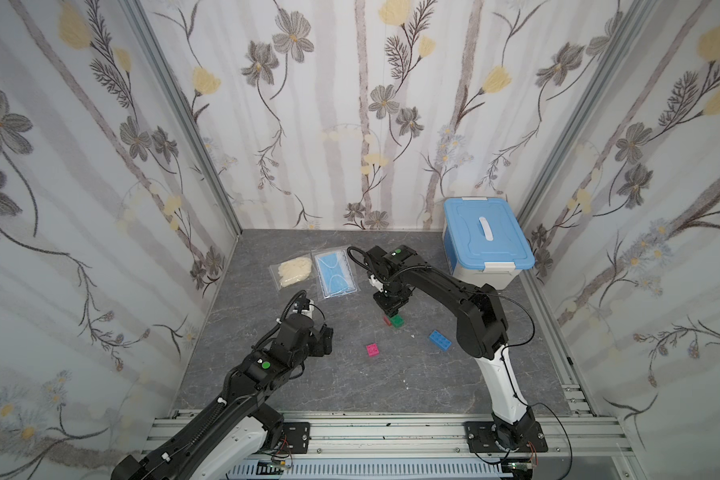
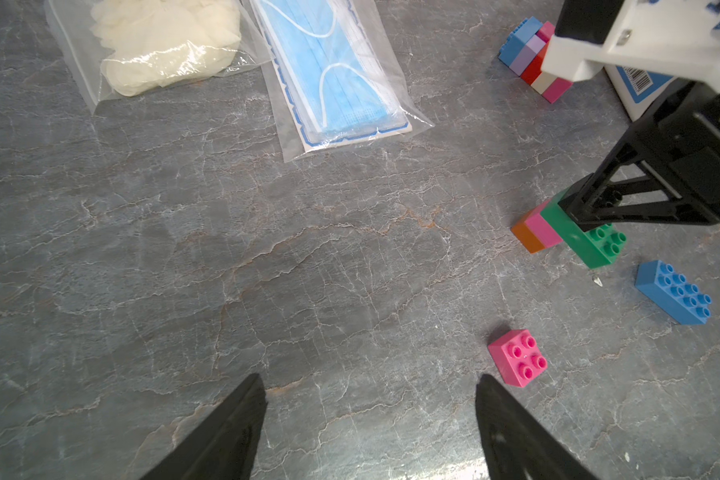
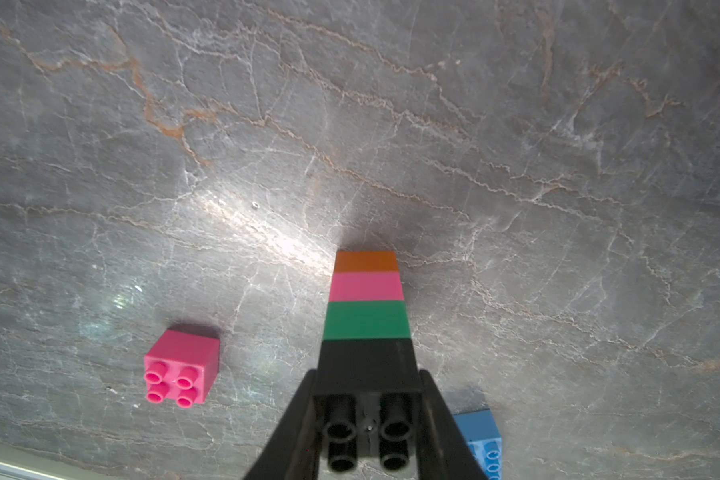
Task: Assemble the letter p with lego
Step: Assemble the lego brick with the lego brick.
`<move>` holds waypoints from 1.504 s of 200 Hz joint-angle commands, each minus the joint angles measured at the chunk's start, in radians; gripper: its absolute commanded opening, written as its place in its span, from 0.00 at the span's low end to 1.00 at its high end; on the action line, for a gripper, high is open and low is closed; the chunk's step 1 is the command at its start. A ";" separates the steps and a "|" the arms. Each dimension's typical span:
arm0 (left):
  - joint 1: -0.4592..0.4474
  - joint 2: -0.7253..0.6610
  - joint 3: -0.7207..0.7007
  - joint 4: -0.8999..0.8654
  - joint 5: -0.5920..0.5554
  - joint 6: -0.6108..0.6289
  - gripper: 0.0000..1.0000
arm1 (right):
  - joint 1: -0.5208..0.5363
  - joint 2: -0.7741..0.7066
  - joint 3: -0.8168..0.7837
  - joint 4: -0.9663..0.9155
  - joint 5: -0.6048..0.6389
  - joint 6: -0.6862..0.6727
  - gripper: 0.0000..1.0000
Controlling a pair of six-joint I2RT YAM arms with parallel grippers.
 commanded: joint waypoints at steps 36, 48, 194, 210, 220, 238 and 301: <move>0.000 0.001 0.001 0.025 0.003 -0.005 0.82 | 0.040 0.143 0.143 -0.130 -0.024 -0.153 0.17; 0.000 -0.001 0.002 0.025 0.002 -0.005 0.82 | 0.053 0.145 0.164 -0.136 -0.036 -0.175 0.17; 0.000 -0.016 0.008 -0.006 -0.014 -0.007 0.82 | 0.071 0.064 0.221 -0.122 -0.072 -0.284 0.50; 0.001 -0.017 0.008 -0.008 -0.014 -0.007 0.82 | 0.071 0.058 0.221 -0.122 -0.070 -0.282 0.53; 0.001 -0.016 0.008 -0.007 -0.014 -0.006 0.82 | 0.071 0.055 0.220 -0.122 -0.068 -0.280 0.55; 0.001 -0.017 0.008 -0.008 -0.014 -0.005 0.82 | 0.071 0.039 0.207 -0.120 -0.059 -0.272 0.58; 0.001 -0.026 0.010 -0.005 -0.017 -0.006 0.82 | 0.072 -0.176 -0.127 0.060 -0.013 -0.160 0.67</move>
